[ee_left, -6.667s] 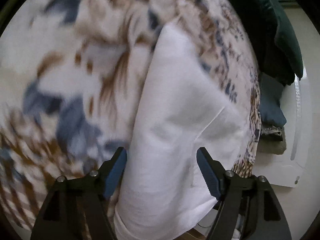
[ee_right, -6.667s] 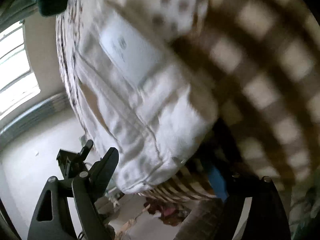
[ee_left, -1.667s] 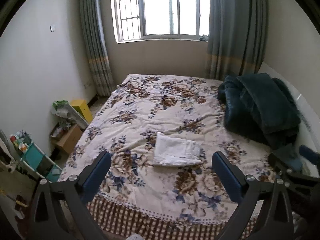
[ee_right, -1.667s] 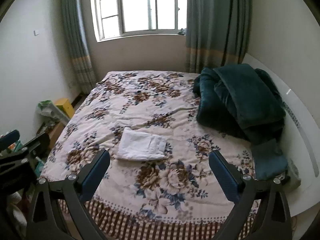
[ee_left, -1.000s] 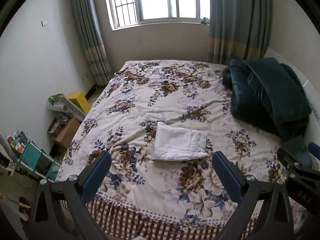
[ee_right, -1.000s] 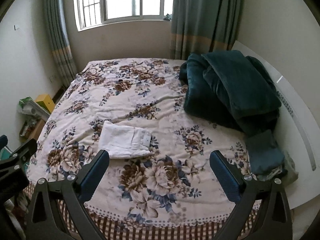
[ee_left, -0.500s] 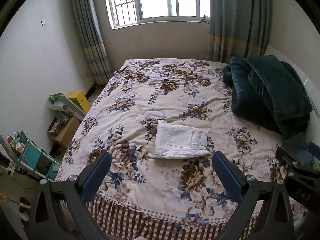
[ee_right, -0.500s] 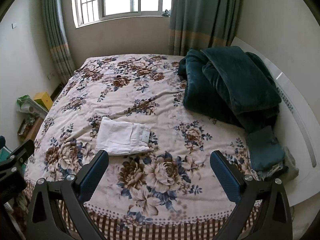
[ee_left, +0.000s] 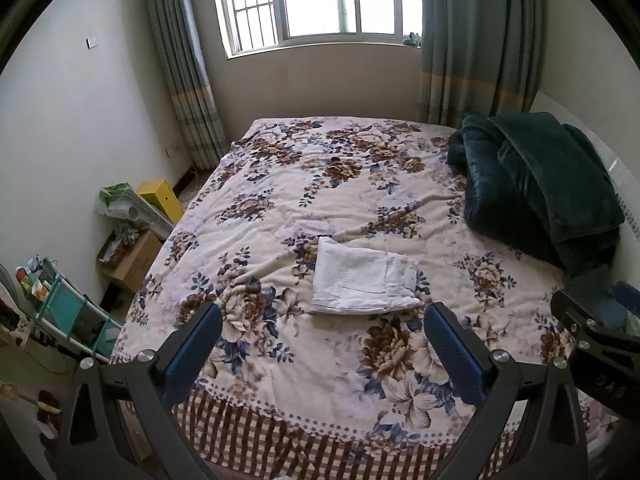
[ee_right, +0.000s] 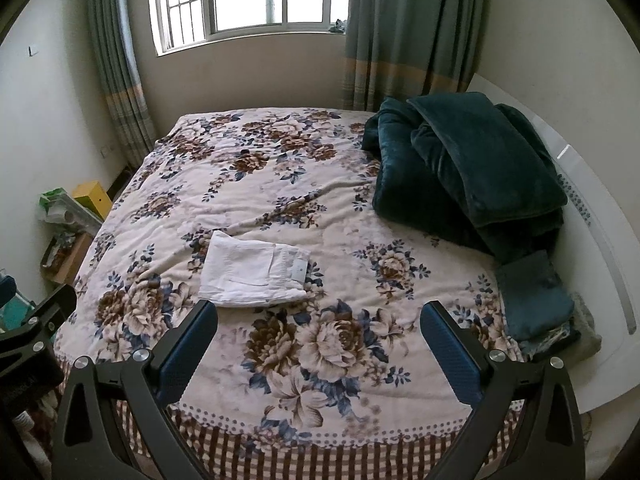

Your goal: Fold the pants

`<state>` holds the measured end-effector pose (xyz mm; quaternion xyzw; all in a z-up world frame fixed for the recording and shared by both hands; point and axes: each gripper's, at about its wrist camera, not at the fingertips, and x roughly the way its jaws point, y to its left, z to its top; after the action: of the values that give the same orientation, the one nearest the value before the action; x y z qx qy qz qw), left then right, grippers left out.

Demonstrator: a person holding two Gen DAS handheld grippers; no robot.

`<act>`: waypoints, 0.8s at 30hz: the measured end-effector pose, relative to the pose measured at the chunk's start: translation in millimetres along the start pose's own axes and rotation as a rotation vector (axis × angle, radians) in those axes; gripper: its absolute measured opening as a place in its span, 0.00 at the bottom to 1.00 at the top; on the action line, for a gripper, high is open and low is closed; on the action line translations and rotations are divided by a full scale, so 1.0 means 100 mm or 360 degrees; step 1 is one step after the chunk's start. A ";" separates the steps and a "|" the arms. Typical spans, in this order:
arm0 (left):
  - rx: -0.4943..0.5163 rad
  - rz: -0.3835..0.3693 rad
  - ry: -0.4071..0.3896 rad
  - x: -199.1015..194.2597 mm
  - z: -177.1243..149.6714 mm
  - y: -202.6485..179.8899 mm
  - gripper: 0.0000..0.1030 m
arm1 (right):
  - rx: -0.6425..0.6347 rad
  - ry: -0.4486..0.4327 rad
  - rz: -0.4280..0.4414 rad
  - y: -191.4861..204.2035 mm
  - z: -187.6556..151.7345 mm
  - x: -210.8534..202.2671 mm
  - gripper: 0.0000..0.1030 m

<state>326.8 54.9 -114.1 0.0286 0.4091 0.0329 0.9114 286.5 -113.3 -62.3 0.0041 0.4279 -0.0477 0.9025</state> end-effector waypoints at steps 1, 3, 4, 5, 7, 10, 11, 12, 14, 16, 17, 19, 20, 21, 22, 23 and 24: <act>-0.0002 0.0002 -0.0005 -0.01 0.00 0.01 1.00 | -0.0001 -0.0001 0.0009 0.02 -0.01 -0.01 1.00; -0.0010 0.0000 -0.0012 -0.03 -0.01 0.02 1.00 | -0.0002 0.0001 0.0010 0.02 -0.01 -0.01 1.00; -0.0009 -0.0003 -0.0012 -0.03 -0.01 0.02 1.00 | 0.0000 -0.0002 0.0012 0.02 -0.01 -0.02 1.00; -0.0010 0.0001 -0.0017 -0.04 -0.01 0.02 1.00 | -0.0003 -0.0004 0.0018 0.04 -0.03 -0.03 1.00; -0.0012 -0.0001 -0.0024 -0.06 -0.02 0.02 1.00 | -0.0004 -0.0008 0.0019 0.07 -0.04 -0.06 1.00; -0.0017 0.0001 -0.0039 -0.09 0.00 0.03 1.00 | 0.0002 -0.0015 0.0039 0.08 -0.06 -0.08 1.00; -0.0016 -0.0005 -0.0045 -0.10 0.00 0.02 1.00 | 0.0004 -0.0016 0.0042 0.09 -0.04 -0.09 1.00; -0.0015 -0.0005 -0.0046 -0.11 0.00 0.02 1.00 | 0.0006 -0.0019 0.0043 0.09 -0.03 -0.10 1.00; -0.0019 -0.0008 -0.0048 -0.11 0.00 0.02 1.00 | 0.0011 -0.0026 0.0044 0.09 -0.03 -0.11 1.00; -0.0019 -0.0005 -0.0051 -0.12 0.00 0.02 1.00 | 0.0020 -0.0028 0.0048 0.09 -0.01 -0.13 1.00; -0.0019 -0.0009 -0.0054 -0.12 0.00 0.02 1.00 | 0.0025 -0.0032 0.0049 0.08 0.00 -0.13 1.00; -0.0020 -0.0005 -0.0055 -0.13 0.00 0.02 1.00 | 0.0037 -0.0035 0.0051 0.06 0.01 -0.14 1.00; -0.0022 -0.0010 -0.0055 -0.14 0.00 0.02 1.00 | 0.0044 -0.0038 0.0053 0.04 0.02 -0.13 1.00; -0.0021 -0.0010 -0.0053 -0.13 0.00 0.02 1.00 | 0.0049 -0.0043 0.0054 0.03 0.02 -0.14 1.00; -0.0020 -0.0008 -0.0052 -0.14 0.01 0.01 1.00 | 0.0049 -0.0047 0.0055 0.04 0.02 -0.15 1.00; -0.0022 -0.0009 -0.0055 -0.14 0.00 0.02 1.00 | 0.0049 -0.0046 0.0052 0.02 0.02 -0.15 1.00; -0.0022 -0.0008 -0.0055 -0.14 0.00 0.02 1.00 | 0.0051 -0.0045 0.0055 0.02 0.02 -0.15 1.00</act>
<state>317.6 55.5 -104.0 0.0219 0.3931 0.0328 0.9186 278.8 -110.1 -49.2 0.0253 0.4141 -0.0388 0.9090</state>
